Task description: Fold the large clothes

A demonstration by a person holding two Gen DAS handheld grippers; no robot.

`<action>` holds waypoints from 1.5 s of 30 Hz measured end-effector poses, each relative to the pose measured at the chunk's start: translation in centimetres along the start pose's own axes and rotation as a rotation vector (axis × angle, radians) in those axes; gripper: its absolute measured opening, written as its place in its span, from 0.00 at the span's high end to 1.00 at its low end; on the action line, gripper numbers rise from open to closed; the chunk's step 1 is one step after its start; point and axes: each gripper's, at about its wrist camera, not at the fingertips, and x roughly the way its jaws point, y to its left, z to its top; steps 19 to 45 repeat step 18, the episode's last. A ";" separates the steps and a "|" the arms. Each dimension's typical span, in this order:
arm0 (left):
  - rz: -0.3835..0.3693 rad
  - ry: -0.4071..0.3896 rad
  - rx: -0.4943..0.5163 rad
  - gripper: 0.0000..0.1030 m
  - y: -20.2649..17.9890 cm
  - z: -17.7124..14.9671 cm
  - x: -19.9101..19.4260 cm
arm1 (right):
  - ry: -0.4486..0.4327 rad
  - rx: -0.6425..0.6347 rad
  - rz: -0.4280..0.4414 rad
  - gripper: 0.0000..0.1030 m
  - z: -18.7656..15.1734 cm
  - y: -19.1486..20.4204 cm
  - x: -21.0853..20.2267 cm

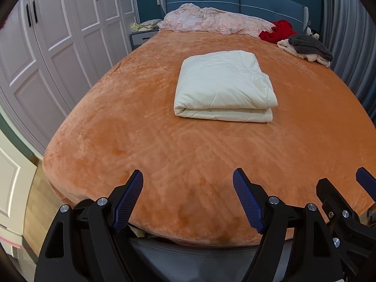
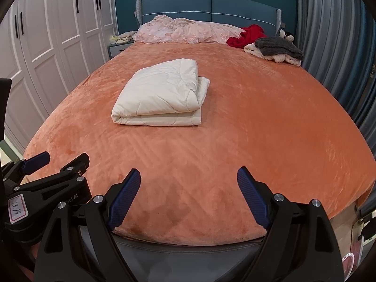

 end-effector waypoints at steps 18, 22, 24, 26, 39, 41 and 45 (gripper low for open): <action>0.043 0.009 0.015 0.28 -0.2 0.0 1.1 | 0.015 -0.008 -0.025 0.21 0.1 1.5 1.1; 0.043 0.009 0.015 0.28 -0.2 0.0 1.1 | 0.015 -0.008 -0.025 0.21 0.1 1.5 1.1; 0.043 0.009 0.015 0.28 -0.2 0.0 1.1 | 0.015 -0.008 -0.025 0.21 0.1 1.5 1.1; 0.043 0.009 0.015 0.28 -0.2 0.0 1.1 | 0.015 -0.008 -0.025 0.21 0.1 1.5 1.1; 0.043 0.009 0.015 0.28 -0.2 0.0 1.1 | 0.015 -0.008 -0.025 0.21 0.1 1.5 1.1; 0.043 0.009 0.015 0.28 -0.2 0.0 1.1 | 0.015 -0.008 -0.025 0.21 0.1 1.5 1.1; 0.043 0.009 0.015 0.28 -0.2 0.0 1.1 | 0.015 -0.008 -0.025 0.21 0.1 1.5 1.1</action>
